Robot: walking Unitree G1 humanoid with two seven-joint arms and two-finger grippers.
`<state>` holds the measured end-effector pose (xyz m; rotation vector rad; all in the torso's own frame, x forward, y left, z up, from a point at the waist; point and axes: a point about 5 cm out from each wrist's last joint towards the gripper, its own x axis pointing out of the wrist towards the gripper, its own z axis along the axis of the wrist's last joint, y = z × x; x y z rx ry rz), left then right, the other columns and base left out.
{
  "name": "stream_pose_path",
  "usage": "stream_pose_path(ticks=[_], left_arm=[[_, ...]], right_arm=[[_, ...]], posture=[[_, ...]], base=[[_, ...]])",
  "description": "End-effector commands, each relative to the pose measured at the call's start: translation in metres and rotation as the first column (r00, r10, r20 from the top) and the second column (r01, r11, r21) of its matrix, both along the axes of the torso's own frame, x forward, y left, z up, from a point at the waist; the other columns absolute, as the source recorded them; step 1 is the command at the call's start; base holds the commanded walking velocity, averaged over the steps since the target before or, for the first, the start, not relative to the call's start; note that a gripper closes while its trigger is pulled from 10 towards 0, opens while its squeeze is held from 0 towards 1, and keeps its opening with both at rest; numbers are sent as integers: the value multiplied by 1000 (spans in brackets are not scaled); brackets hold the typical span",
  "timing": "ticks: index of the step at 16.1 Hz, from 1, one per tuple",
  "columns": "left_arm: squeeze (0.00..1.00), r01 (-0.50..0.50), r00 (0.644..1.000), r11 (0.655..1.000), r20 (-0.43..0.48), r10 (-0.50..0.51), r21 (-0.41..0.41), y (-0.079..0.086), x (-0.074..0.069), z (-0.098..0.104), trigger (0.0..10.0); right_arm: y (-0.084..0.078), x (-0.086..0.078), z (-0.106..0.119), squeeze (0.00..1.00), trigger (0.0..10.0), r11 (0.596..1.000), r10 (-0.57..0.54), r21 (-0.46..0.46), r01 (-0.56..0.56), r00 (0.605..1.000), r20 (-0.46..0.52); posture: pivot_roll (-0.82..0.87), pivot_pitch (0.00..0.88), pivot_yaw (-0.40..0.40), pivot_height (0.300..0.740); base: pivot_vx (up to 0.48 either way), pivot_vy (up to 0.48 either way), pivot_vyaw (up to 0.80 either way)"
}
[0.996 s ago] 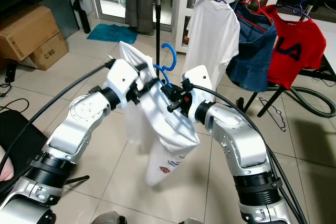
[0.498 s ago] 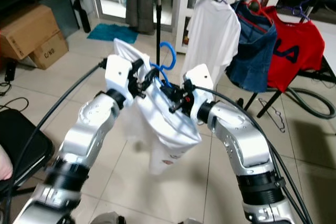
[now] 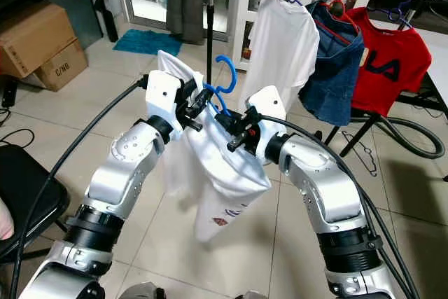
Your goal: Hang hanger
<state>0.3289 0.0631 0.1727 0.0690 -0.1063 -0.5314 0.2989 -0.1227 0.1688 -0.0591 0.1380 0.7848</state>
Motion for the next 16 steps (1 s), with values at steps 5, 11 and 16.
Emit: stream_pose_path(ticks=[5, 11, 16], left_arm=[[0, -46, 999, 998, 9, 46, 44, -2, -5, -2, 0], [0, -64, 998, 998, 26, 63, 21, 2, -4, 3, 0], [0, -49, 995, 995, 92, 42, 86, 6, -11, 5, 0]], right_arm=[[0, 1, 7, 0, 10000, 999, 31, 14, -31, 999, 33], [-1, 2, 6, 0, 10000, 1000, 27, 10, -28, 999, 34], [-7, 9, 5, 0, 10000, 998, -64, 0, 64, 998, 24]], posture=[[-33, 0, -49, 740], [-32, 0, -48, 740], [-29, 0, -45, 740]], base=[[0, 0, 0], [0, 0, 0], [0, 0, 0]])
